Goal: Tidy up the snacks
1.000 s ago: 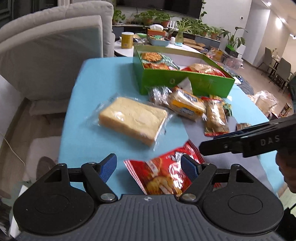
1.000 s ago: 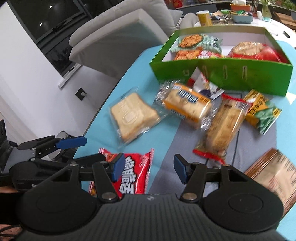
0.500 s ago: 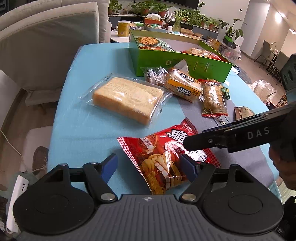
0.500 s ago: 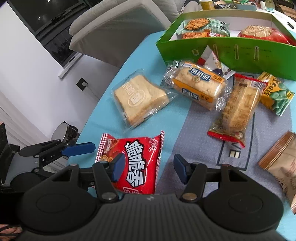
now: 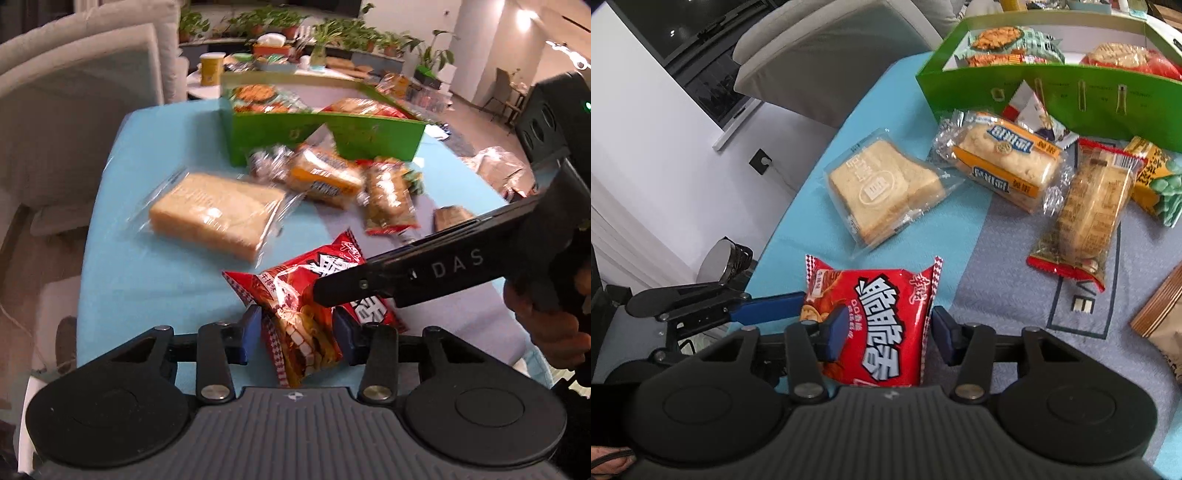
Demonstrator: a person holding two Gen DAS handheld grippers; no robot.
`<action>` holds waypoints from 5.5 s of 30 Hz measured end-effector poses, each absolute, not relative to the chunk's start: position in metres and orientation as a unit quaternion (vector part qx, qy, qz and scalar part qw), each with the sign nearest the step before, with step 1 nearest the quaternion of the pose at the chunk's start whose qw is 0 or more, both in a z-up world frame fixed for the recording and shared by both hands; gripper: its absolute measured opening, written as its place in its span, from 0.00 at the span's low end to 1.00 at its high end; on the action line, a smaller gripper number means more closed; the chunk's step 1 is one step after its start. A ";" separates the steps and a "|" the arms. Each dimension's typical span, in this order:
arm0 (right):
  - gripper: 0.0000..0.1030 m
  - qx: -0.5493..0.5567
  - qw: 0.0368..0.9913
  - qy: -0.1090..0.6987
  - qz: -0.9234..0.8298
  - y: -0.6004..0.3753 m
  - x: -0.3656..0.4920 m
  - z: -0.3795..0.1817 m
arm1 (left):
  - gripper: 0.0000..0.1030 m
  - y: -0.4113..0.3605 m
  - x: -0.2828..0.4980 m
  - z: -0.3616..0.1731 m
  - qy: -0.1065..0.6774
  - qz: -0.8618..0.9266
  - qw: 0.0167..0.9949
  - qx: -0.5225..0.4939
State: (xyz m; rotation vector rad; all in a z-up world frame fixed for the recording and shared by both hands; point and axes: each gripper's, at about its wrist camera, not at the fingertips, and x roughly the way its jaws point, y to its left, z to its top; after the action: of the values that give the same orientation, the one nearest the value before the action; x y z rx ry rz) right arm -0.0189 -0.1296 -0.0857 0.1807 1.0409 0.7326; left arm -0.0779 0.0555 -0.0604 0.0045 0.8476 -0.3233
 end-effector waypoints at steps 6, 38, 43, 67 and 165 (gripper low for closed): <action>0.73 0.082 0.827 0.446 0.334 -0.143 -0.019 -0.062 | 0.38 0.038 -0.066 -0.038 0.378 -0.168 0.910 0.035; 0.73 0.148 0.913 0.310 0.218 -0.258 0.170 -0.002 | 0.39 -0.090 0.185 0.016 0.288 -0.200 0.934 0.066; 0.73 0.149 0.910 0.324 0.211 -0.263 0.193 -0.016 | 0.39 -0.093 0.212 -0.001 0.304 -0.196 0.930 0.064; 0.73 0.154 0.903 0.346 0.202 -0.256 0.227 -0.037 | 0.39 -0.091 0.251 -0.024 0.328 -0.178 0.927 0.045; 0.74 0.122 0.826 0.480 0.270 -0.124 0.035 -0.091 | 0.70 0.141 0.013 -0.076 0.396 -0.134 0.908 -0.042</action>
State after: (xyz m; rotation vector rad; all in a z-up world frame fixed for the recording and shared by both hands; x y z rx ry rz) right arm 0.0345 -0.1240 -0.0912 0.2600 1.0189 0.5727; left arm 0.0133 0.1410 -0.0759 -0.0858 0.8167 -0.2762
